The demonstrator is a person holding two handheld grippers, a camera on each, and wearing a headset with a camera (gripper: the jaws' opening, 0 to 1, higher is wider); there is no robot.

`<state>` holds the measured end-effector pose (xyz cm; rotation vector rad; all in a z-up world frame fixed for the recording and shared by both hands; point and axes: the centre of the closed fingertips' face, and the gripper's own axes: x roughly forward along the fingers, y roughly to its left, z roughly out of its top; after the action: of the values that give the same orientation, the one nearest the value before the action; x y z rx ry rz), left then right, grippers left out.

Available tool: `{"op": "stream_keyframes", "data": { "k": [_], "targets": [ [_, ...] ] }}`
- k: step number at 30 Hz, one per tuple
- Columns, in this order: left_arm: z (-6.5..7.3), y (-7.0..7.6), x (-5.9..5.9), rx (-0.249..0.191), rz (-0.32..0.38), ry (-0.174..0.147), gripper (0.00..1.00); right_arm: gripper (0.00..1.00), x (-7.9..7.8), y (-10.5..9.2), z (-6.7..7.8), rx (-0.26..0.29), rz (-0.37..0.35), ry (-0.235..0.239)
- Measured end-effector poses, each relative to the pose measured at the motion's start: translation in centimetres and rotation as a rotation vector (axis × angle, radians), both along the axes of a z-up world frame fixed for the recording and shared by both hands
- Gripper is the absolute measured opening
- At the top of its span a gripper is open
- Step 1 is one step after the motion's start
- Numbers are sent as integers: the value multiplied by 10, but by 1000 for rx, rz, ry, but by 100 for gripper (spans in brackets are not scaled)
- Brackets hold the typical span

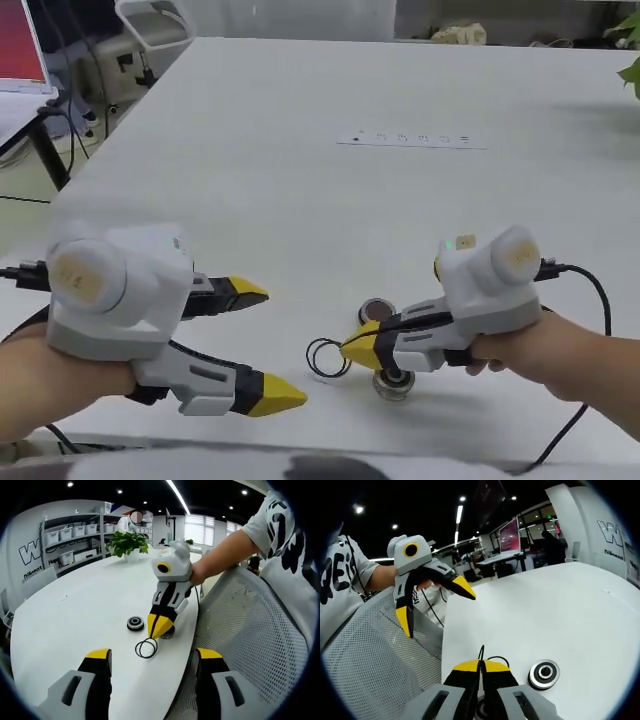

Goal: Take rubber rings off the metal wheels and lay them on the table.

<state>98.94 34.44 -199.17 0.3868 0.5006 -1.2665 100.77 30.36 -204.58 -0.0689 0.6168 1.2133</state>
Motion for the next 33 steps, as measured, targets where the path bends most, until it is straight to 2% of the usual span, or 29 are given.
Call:
{"op": "stream_keyframes", "data": {
  "k": [16, 21, 27, 33],
  "targets": [
    [-6, 3, 2, 10, 7, 13, 65, 0, 13, -10, -16, -46, -73, 26],
    [-7, 3, 2, 14, 4, 16, 65, 6, 15, -12, -20, -59, -87, 30],
    [-10, 5, 5, 23, 4, 20, 65, 8, 16, -16, -18, -61, -93, 26],
    [-9, 3, 8, 27, 0, 18, 64, 10, 20, -20, -7, -27, -111, 18]
  ]
}}
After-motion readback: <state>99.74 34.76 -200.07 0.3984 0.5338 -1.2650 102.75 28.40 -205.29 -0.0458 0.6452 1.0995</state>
